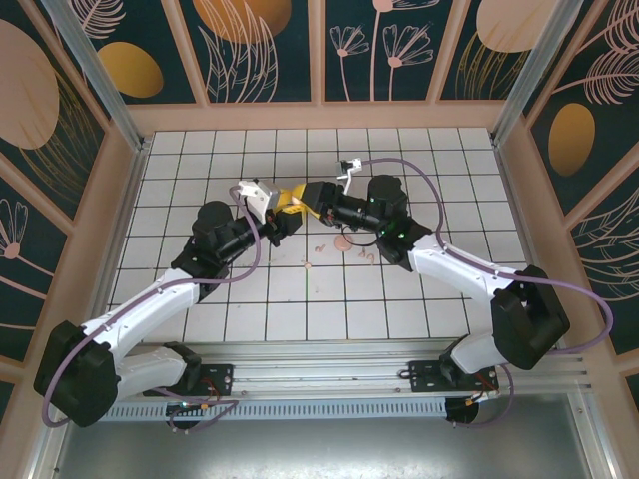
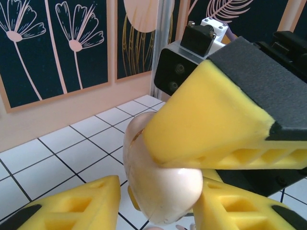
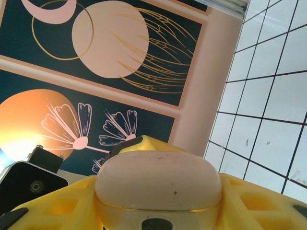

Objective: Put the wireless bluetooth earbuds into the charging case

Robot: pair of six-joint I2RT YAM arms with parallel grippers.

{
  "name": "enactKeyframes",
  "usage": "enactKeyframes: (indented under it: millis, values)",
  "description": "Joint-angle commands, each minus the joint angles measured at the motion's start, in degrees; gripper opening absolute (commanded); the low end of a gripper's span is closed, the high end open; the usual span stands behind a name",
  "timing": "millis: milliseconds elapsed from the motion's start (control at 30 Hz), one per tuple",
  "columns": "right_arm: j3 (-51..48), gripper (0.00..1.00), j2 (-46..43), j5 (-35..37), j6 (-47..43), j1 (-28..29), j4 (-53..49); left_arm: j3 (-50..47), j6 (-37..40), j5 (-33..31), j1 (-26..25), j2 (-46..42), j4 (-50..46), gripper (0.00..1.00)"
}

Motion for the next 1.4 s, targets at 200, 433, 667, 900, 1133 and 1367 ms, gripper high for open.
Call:
enactKeyframes:
  millis: [200, 433, 667, 900, 1133, 1367]
  values:
    - [-0.39, 0.51, -0.12, -0.91, 0.67, 1.01, 2.90, 1.69, -1.60, 0.36, -0.20, -0.24, 3.12, 0.41]
    - [-0.47, 0.52, -0.75, -0.85, -0.65, 1.10, 2.07, 1.78, -1.25, 1.80, -0.19, -0.13, 2.58, 0.25]
    - [-1.13, 0.73, -8.06, 1.83, -14.10, -1.68, -7.69, 3.42, -1.12, 6.58, -0.24, 1.74, 1.84, 0.24]
    - [-1.25, 0.74, -18.20, -3.63, -37.97, -8.31, -17.59, 5.40, 1.13, 15.96, -0.18, 3.58, 2.60, 0.21]
    - [5.31, 0.60, -19.69, -17.95, -69.42, -13.41, -33.55, 7.20, 2.68, 24.03, -0.25, 4.81, 3.51, 0.21]
    - [13.11, 0.52, -14.88, -25.87, -92.88, -13.58, -50.95, 8.59, 4.09, 31.05, -0.24, 5.36, 3.07, 0.21]
